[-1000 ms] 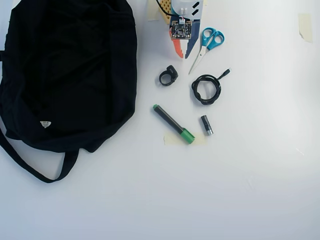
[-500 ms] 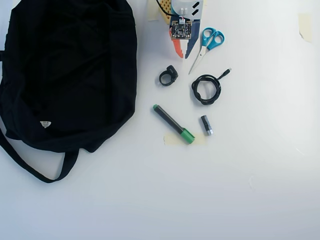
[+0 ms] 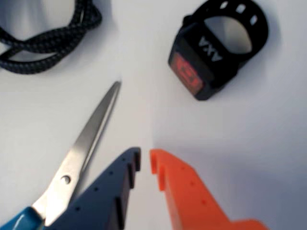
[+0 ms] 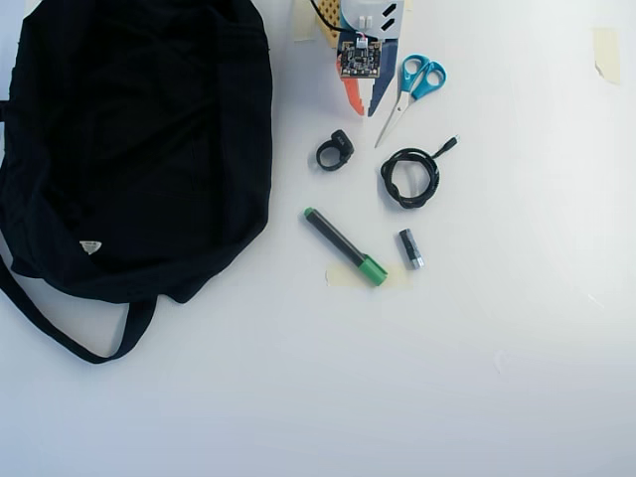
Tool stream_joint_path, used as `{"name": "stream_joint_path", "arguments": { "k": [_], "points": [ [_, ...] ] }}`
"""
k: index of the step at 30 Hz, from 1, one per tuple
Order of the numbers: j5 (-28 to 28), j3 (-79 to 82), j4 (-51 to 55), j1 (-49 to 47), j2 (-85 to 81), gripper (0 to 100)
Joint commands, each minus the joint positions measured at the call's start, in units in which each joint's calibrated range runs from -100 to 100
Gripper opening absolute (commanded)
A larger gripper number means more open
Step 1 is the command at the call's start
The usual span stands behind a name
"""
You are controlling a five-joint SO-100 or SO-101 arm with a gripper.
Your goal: Put the bike light into the black bag
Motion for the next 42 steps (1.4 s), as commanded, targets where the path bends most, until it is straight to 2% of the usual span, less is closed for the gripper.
{"name": "stream_joint_path", "arguments": {
  "k": [1,25,33,42],
  "points": [
    [0.3,1.2,2.5,0.2,-0.9,2],
    [0.3,0.7,0.3,-0.5,0.2,2],
    [0.4,1.0,-17.4,-0.4,0.3,2],
    [0.2,0.2,-44.6,0.0,6.5,2]
  ]
}}
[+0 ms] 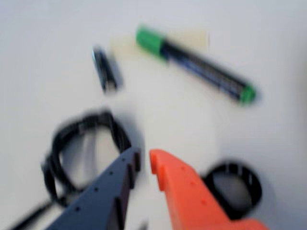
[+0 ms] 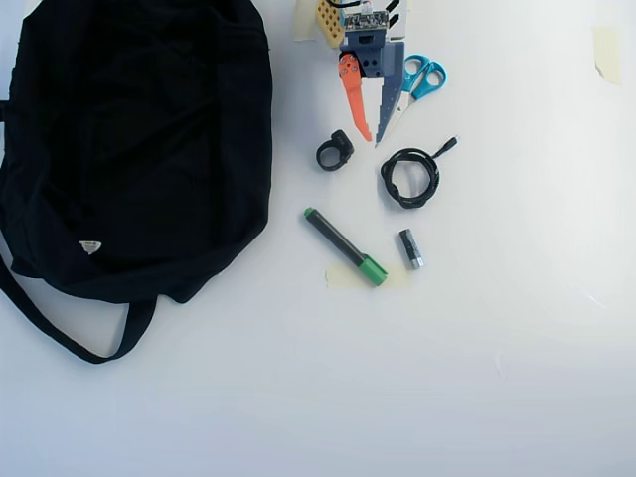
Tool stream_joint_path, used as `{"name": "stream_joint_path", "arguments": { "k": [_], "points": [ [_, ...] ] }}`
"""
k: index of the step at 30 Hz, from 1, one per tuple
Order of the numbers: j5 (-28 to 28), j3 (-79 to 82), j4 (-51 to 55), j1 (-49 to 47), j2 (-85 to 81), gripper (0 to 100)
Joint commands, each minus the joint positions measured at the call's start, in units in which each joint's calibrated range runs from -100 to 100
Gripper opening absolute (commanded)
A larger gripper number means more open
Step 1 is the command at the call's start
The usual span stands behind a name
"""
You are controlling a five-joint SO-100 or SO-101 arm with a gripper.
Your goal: Put the bike light into the black bag
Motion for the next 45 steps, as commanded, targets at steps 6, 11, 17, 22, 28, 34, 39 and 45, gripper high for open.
{"name": "stream_joint_path", "arguments": {
  "k": [6,11,17,22,28,34,39,45],
  "points": [
    [0.2,-3.8,-31.8,0.3,12.5,2],
    [0.2,-11.3,-44.4,0.5,24.1,2],
    [0.3,-28.1,-44.7,2.4,39.0,2],
    [0.3,-38.9,-44.7,2.6,48.4,2],
    [0.3,-51.3,-44.3,4.4,57.9,2],
    [4.5,-62.6,-44.1,5.2,67.6,2],
    [4.7,-69.3,-44.0,5.2,73.5,2],
    [4.6,-77.5,-43.8,5.2,80.3,2]
  ]
}}
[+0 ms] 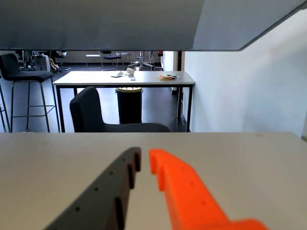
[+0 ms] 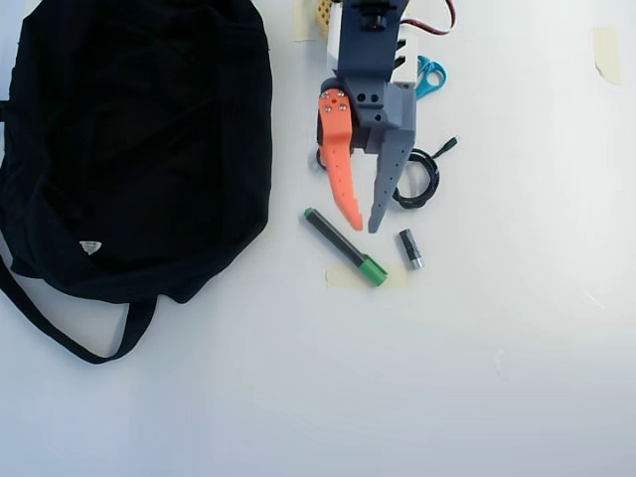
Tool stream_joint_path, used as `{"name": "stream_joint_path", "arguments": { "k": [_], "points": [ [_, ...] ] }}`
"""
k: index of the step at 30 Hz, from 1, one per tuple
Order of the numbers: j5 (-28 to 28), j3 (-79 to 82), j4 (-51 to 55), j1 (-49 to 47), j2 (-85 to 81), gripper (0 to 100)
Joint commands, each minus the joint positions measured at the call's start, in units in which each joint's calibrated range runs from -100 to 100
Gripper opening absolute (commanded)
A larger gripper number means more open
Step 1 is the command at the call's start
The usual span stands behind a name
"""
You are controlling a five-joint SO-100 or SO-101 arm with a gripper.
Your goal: Put the bike light into the black bag
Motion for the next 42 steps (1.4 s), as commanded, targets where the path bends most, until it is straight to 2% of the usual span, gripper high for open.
{"name": "stream_joint_path", "arguments": {
  "k": [1,12,25,37,42],
  "points": [
    [0.2,-7.9,0.4,0.3,3.0,2],
    [0.1,-34.8,20.3,0.3,14.6,2],
    [0.5,-30.4,21.6,0.3,13.7,2],
    [0.6,-29.8,49.3,-0.5,2.9,2],
    [0.6,-30.7,65.2,0.0,2.3,2]
  ]
}}
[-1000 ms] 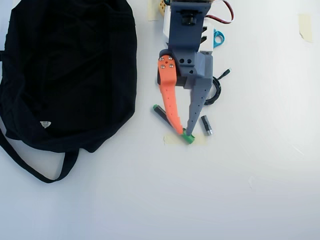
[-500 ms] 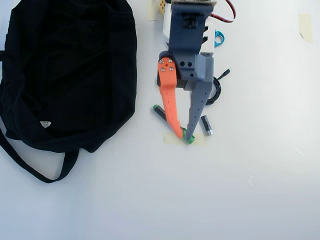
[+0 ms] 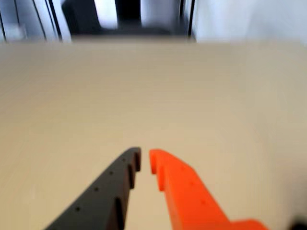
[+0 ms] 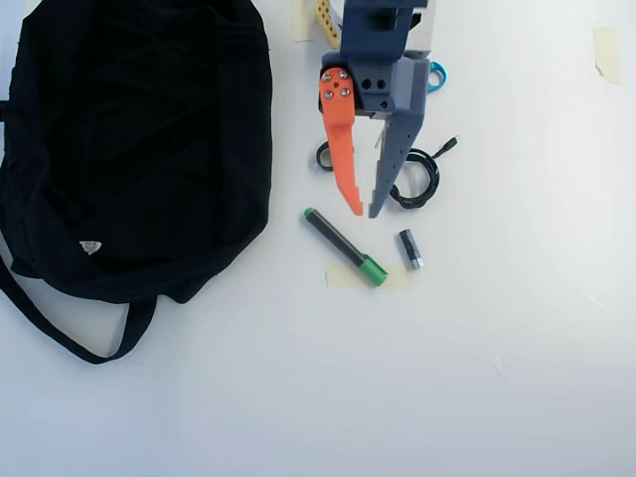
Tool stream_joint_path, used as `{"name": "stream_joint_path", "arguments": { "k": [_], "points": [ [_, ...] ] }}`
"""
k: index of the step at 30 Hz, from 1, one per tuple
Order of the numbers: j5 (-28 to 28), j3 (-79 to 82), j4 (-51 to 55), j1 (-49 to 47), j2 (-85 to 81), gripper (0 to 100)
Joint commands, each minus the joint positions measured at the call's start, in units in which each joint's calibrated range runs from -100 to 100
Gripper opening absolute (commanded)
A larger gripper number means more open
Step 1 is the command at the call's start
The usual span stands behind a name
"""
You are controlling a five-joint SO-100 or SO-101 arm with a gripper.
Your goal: Put the bike light into the black bag
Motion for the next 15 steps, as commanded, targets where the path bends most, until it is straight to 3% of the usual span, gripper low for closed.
{"name": "stream_joint_path", "arguments": {
  "k": [1,8,15],
  "points": [
    [0.3,-1.5,12.7,0.2,-2.4,2],
    [0.7,-1.6,26.5,1.4,-4.2,2],
    [13.3,-1.4,37.5,1.4,-5.1,2]
  ]
}}
